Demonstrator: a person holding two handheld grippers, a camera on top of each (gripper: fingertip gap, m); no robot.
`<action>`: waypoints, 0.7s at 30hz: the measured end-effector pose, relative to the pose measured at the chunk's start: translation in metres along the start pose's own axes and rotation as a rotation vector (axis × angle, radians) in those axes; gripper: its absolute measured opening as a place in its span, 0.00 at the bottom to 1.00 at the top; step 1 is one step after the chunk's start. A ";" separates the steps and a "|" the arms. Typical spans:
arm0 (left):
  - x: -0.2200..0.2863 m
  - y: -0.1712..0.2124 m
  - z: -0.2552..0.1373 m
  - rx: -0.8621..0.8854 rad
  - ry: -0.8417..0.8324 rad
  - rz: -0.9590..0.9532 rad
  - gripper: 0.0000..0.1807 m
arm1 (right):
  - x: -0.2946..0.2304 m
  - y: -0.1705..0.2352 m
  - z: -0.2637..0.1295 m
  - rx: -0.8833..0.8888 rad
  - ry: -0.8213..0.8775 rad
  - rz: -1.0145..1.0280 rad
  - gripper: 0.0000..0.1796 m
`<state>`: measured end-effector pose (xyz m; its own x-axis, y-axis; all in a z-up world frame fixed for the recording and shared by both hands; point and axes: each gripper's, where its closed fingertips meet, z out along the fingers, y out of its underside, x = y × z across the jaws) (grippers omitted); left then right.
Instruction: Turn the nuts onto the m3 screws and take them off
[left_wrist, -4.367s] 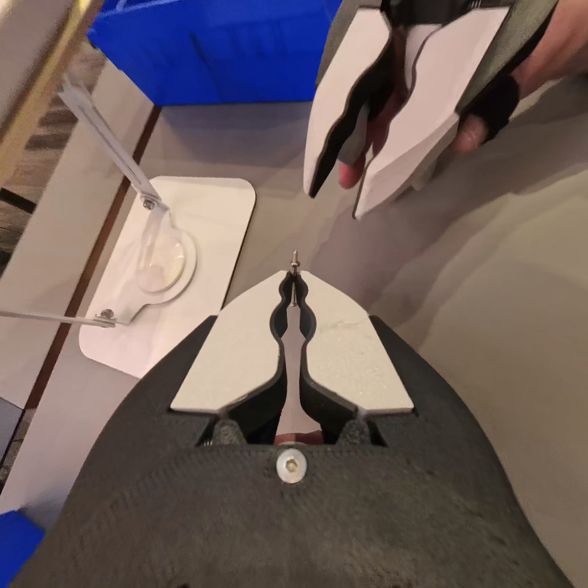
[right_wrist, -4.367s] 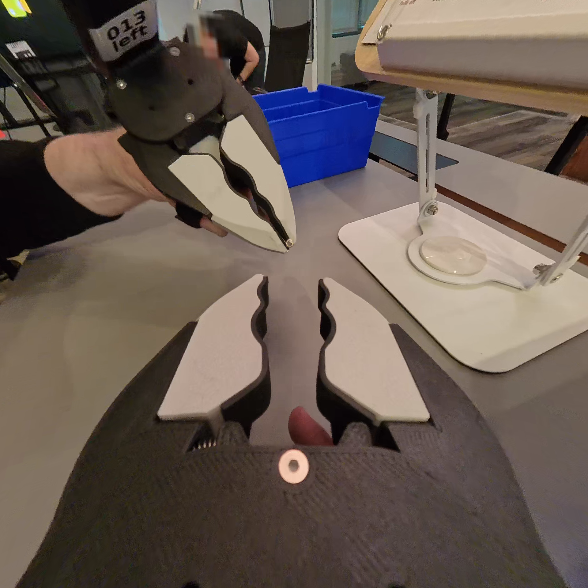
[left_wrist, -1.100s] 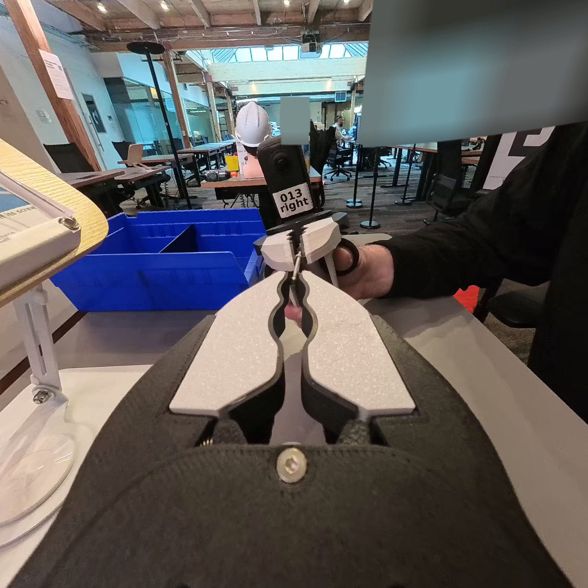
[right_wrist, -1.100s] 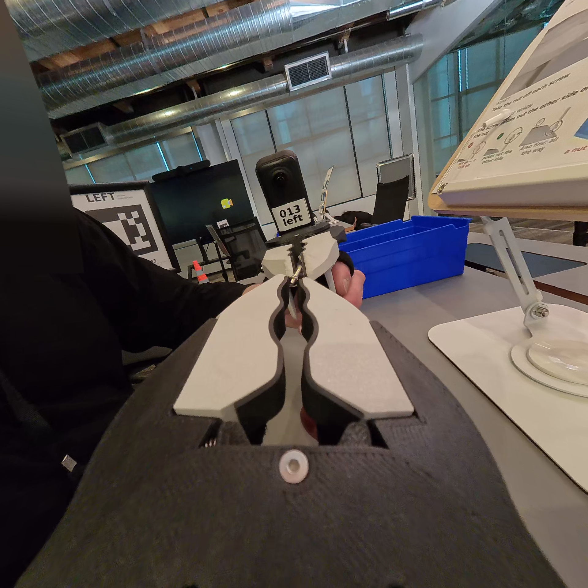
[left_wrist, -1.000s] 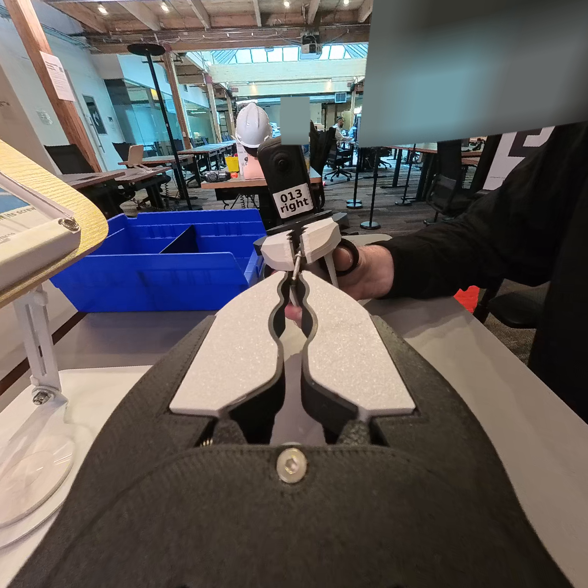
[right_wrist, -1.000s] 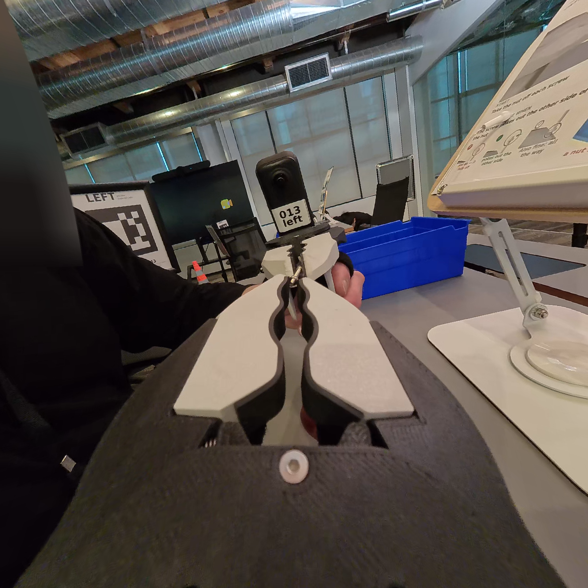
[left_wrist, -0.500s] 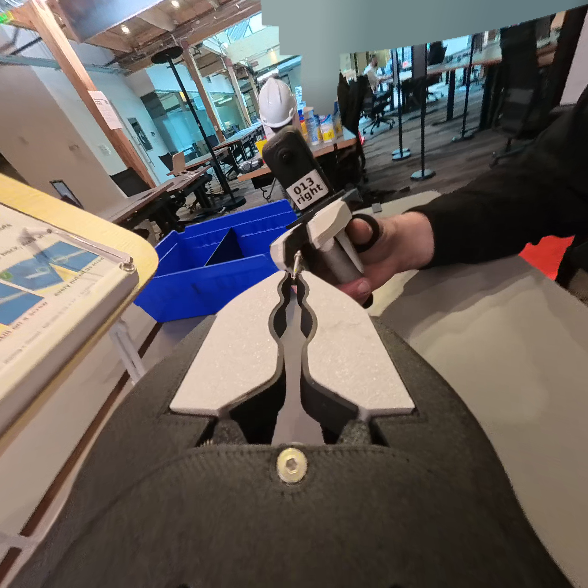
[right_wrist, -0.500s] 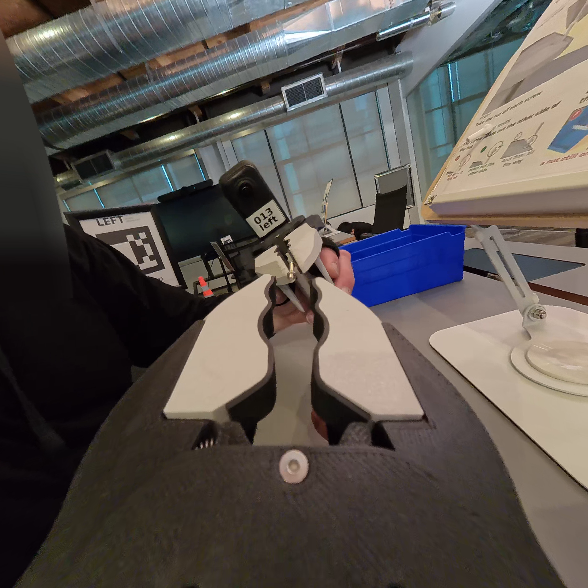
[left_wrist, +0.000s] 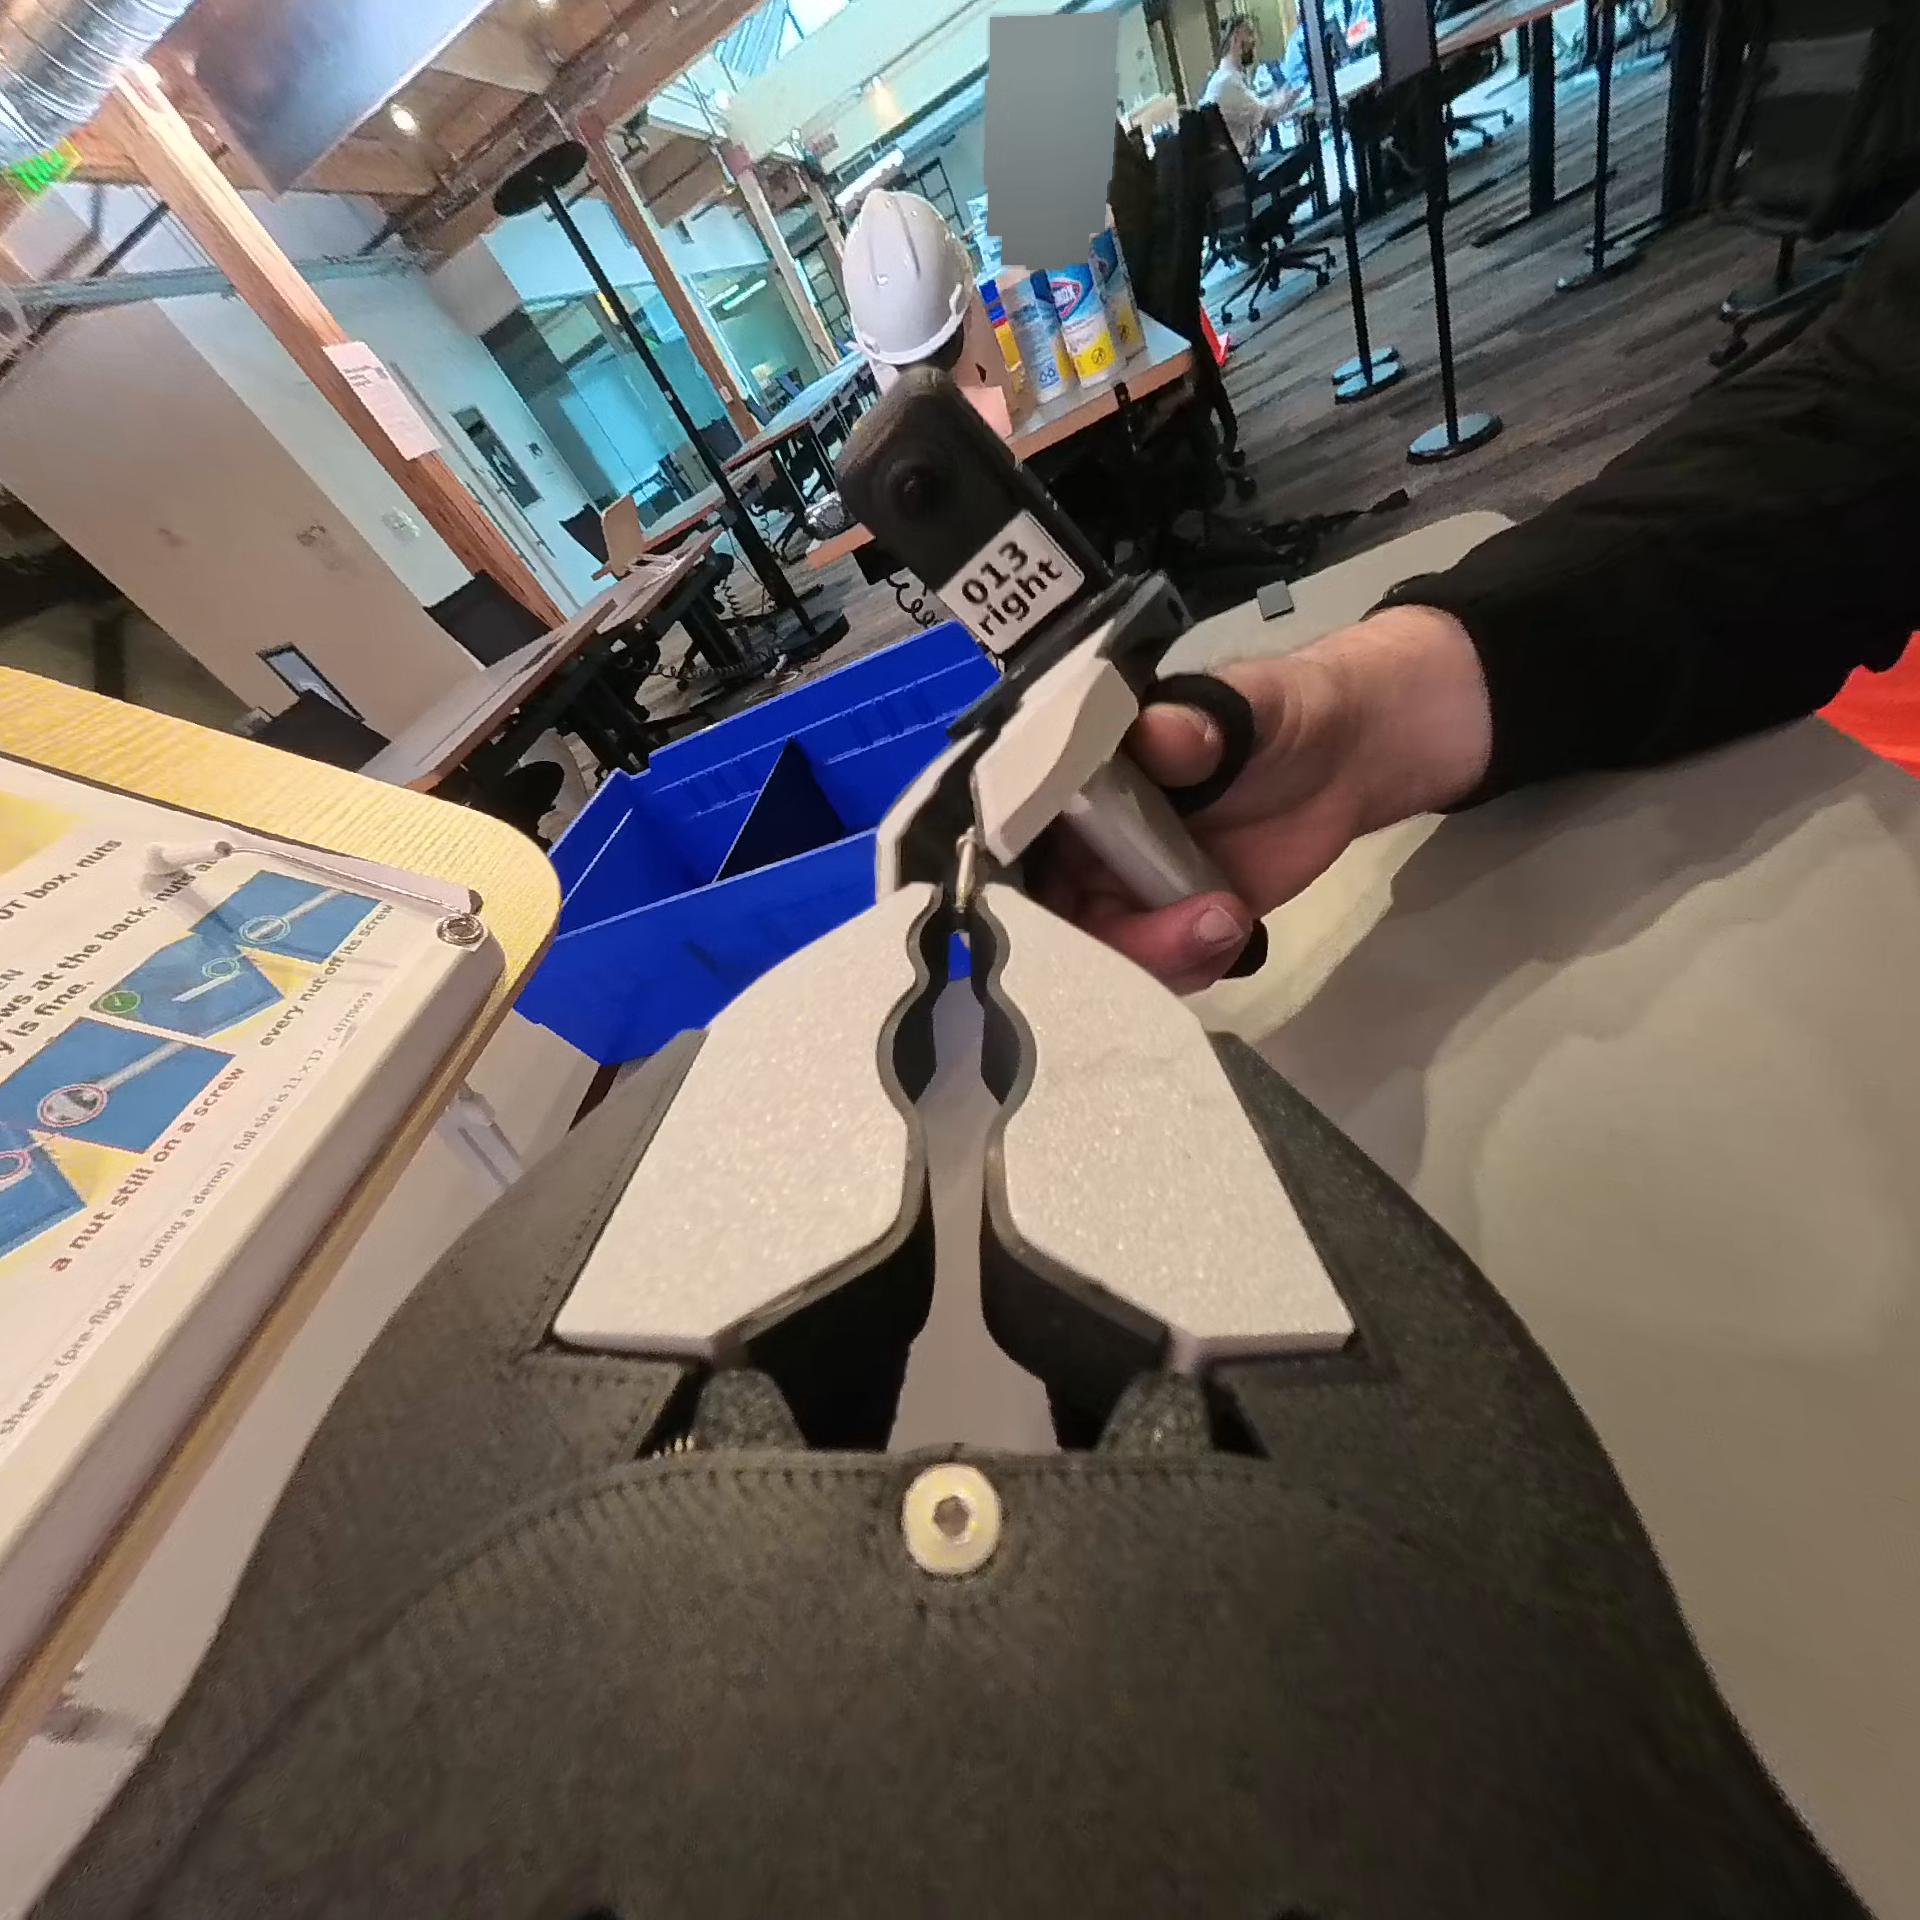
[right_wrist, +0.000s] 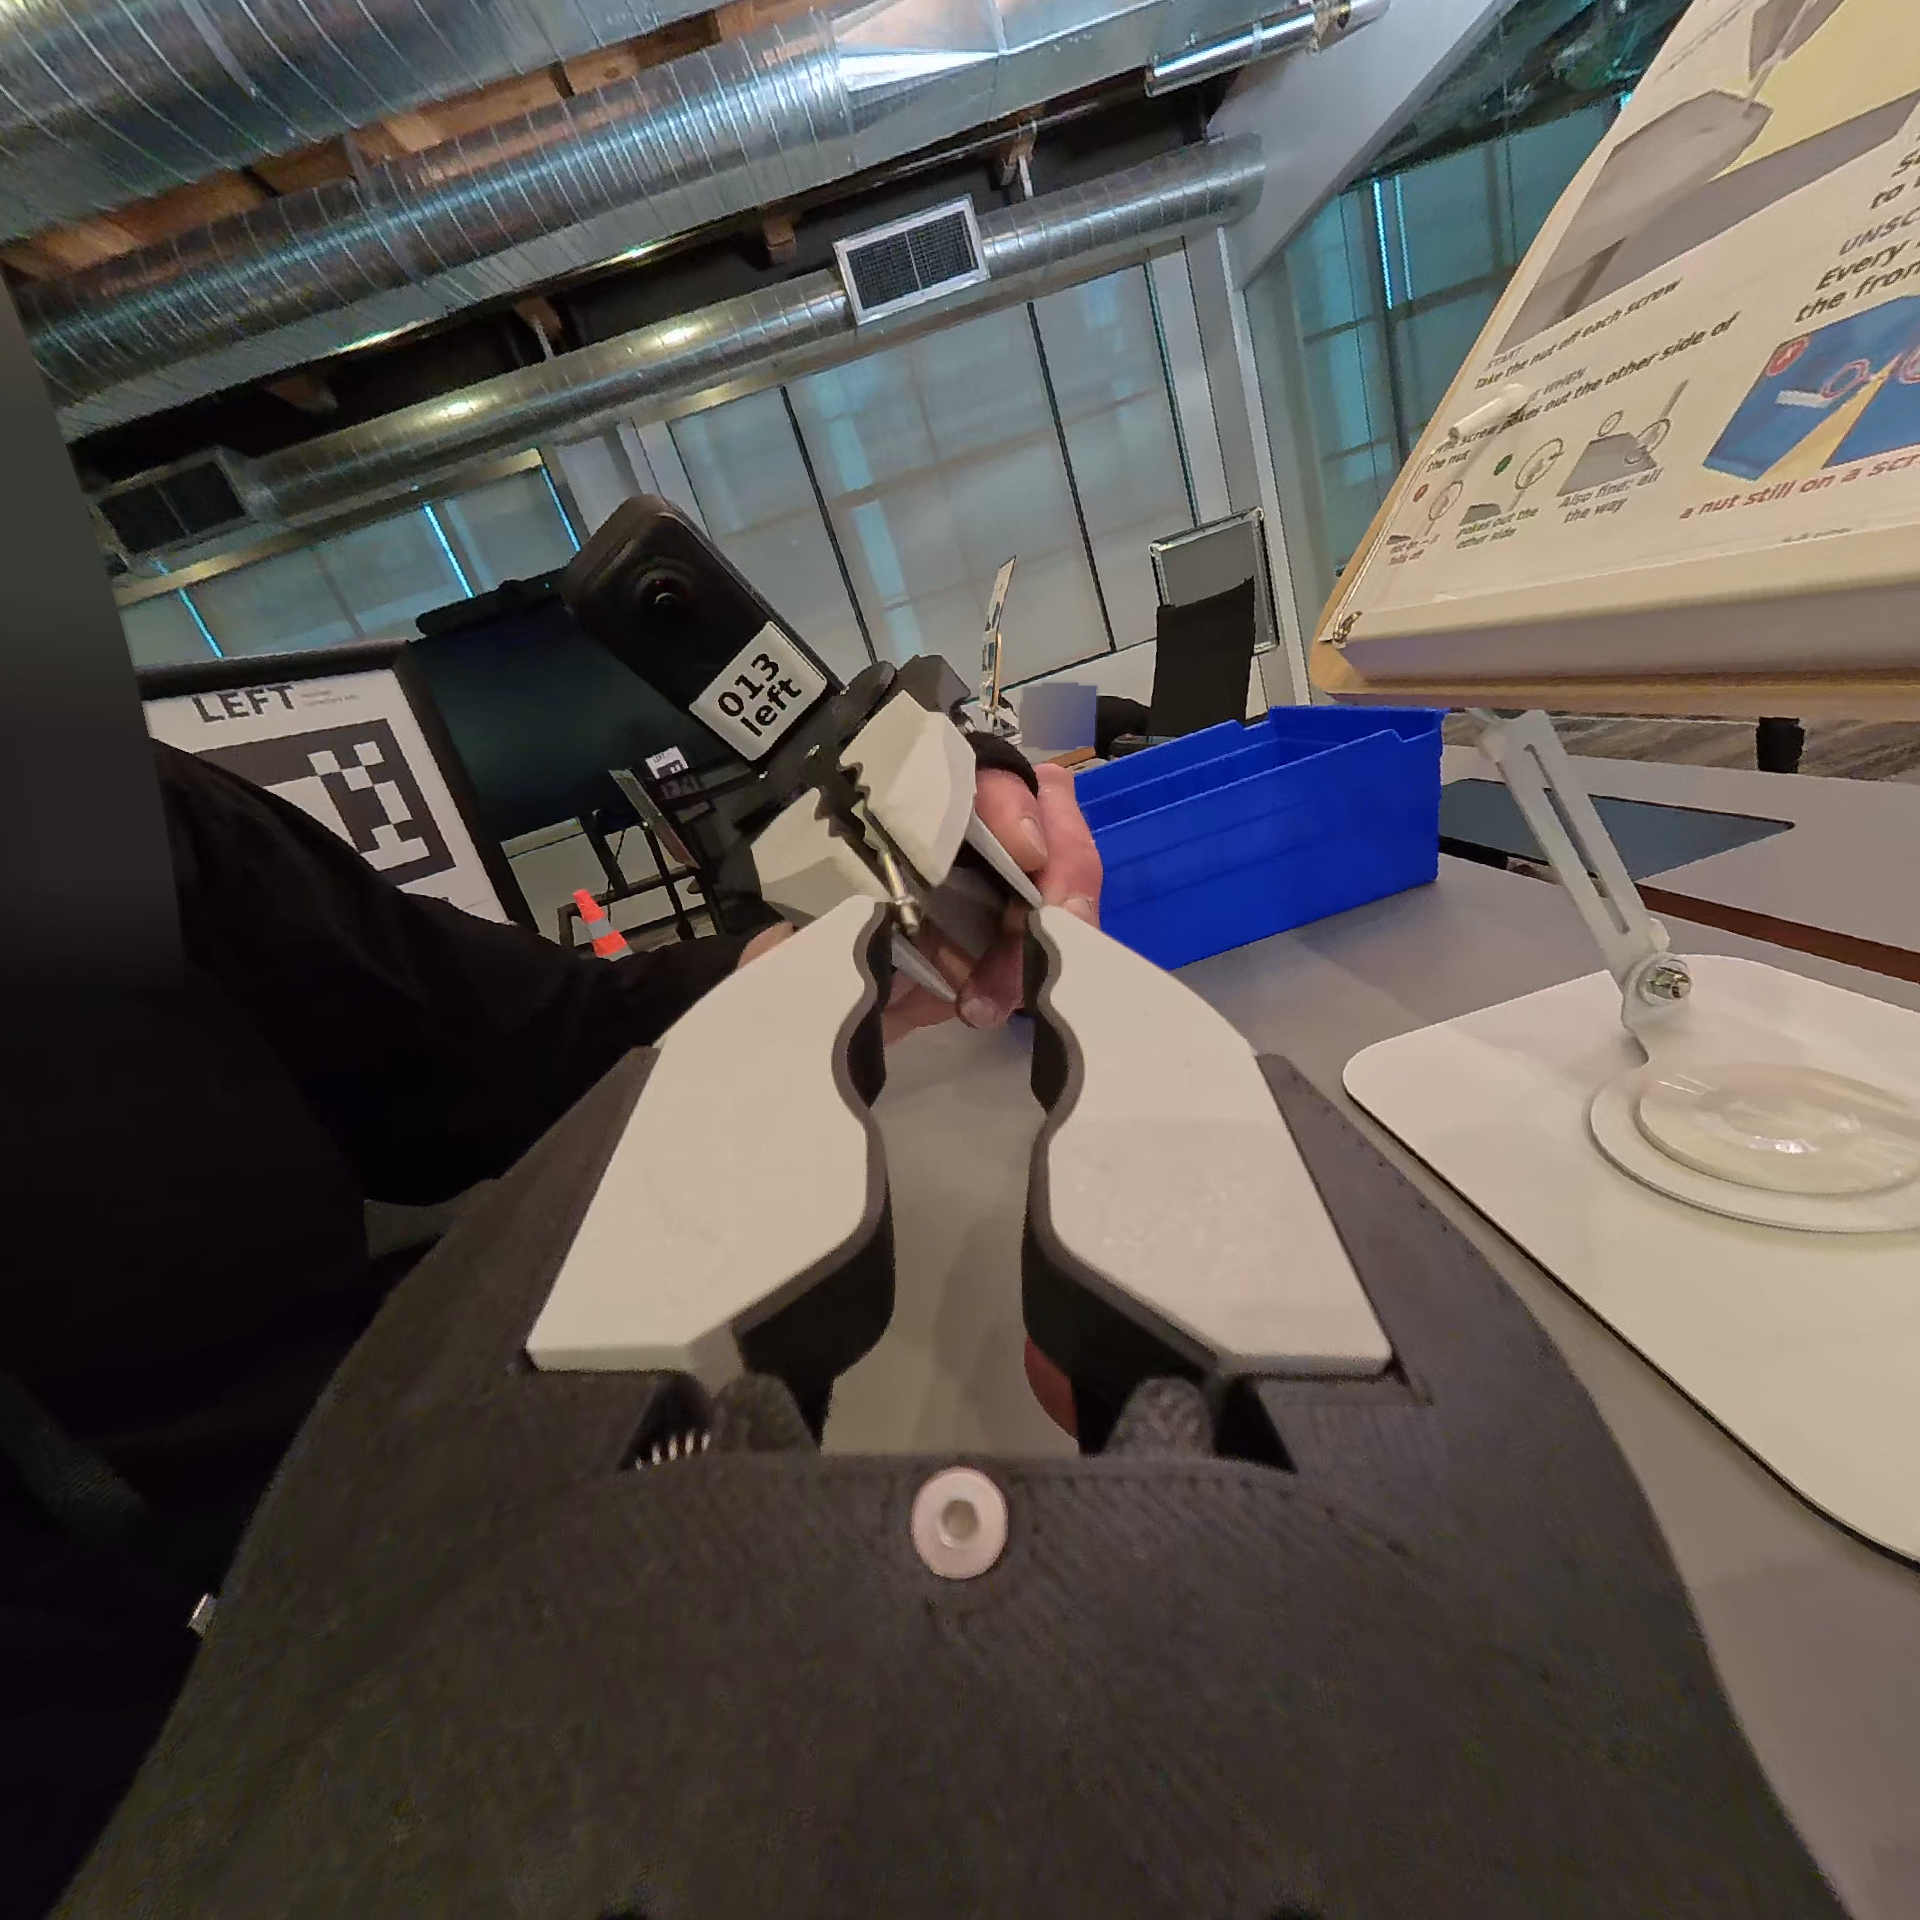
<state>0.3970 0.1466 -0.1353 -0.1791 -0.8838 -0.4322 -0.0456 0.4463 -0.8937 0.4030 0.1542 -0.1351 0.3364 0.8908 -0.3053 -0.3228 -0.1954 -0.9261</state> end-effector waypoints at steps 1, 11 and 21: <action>0.001 -0.002 0.000 0.009 0.005 -0.012 0.01 | 0.001 0.001 0.000 -0.003 0.002 -0.001 0.13; -0.007 -0.009 -0.007 0.107 0.020 -0.140 0.01 | 0.006 0.000 -0.004 -0.010 0.029 -0.019 0.11; -0.003 -0.013 0.001 0.240 0.055 -0.312 0.01 | -0.005 -0.007 0.001 0.090 -0.037 0.037 0.13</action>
<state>0.3995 0.1429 -0.1224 -0.2460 -0.9600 -0.1339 0.1237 0.1059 -0.9866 0.4031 0.1516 -0.1271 0.2907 0.8986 -0.3286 -0.4130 -0.1920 -0.8903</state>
